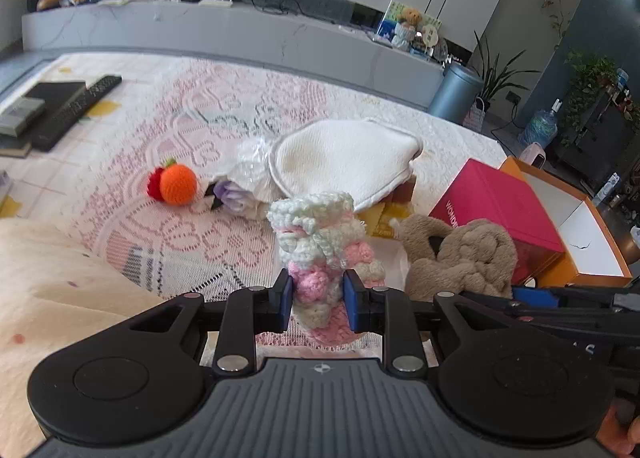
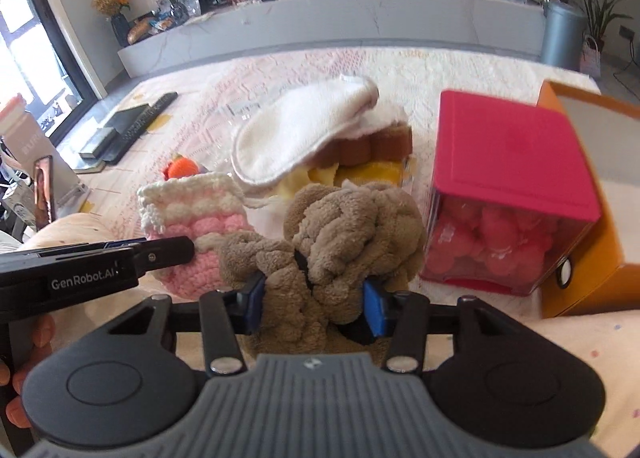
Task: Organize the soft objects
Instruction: 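Carry both items into the orange box and open both tools to release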
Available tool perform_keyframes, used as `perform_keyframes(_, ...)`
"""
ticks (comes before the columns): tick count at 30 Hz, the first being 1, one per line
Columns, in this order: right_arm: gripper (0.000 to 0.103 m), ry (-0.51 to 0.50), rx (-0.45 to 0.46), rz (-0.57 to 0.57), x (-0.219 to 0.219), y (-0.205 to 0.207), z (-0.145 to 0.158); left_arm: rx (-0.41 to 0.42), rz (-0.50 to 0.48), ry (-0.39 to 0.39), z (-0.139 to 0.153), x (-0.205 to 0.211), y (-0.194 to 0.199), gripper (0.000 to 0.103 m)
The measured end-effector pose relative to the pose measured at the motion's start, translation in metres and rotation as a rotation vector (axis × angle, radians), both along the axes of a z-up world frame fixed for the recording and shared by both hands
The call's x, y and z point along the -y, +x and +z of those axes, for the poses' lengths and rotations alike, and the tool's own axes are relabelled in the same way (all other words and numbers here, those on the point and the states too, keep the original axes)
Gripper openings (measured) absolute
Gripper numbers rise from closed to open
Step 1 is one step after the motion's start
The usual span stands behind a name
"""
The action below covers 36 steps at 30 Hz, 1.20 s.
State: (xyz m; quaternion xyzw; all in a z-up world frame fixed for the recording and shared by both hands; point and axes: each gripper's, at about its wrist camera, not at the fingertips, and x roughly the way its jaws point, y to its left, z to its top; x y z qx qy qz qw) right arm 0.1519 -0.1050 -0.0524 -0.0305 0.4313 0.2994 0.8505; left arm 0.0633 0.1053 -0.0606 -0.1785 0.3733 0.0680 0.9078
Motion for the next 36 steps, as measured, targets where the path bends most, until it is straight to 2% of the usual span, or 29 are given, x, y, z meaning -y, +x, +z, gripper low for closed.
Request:
perform_keyframes(7, 0.05, 0.024, 0.082, -0.009, 0.036, -0.01, 0.037, 0.028, -0.014, 0.045, 0.025, 0.02, -0.01, 0.029)
perform_keyframes(13, 0.05, 0.001, 0.135, -0.025, 0.077, -0.011, 0.065, 0.071, -0.091, 0.027, 0.045, 0.045, -0.007, 0.029)
perform_keyframes(23, 0.05, -0.18, 0.242, -0.057, 0.145, 0.027, 0.098, 0.127, -0.326, -0.03, 0.076, 0.116, 0.054, 0.029)
perform_keyframes(28, 0.05, -0.265, 0.252, -0.032, 0.17, 0.059, 0.098, 0.097, -0.457, -0.059, 0.076, 0.157, 0.102, 0.029)
perform_keyframes(33, 0.05, -0.404, 0.271, 0.035, 0.186, 0.088, 0.084, 0.015, -0.556, -0.002, 0.065, 0.2, 0.147, 0.029)
perform_keyframes(36, 0.05, -0.462, 0.242, 0.064, 0.197, 0.11, 0.072, -0.032, -0.608, 0.036, 0.059, 0.218, 0.167, 0.029)
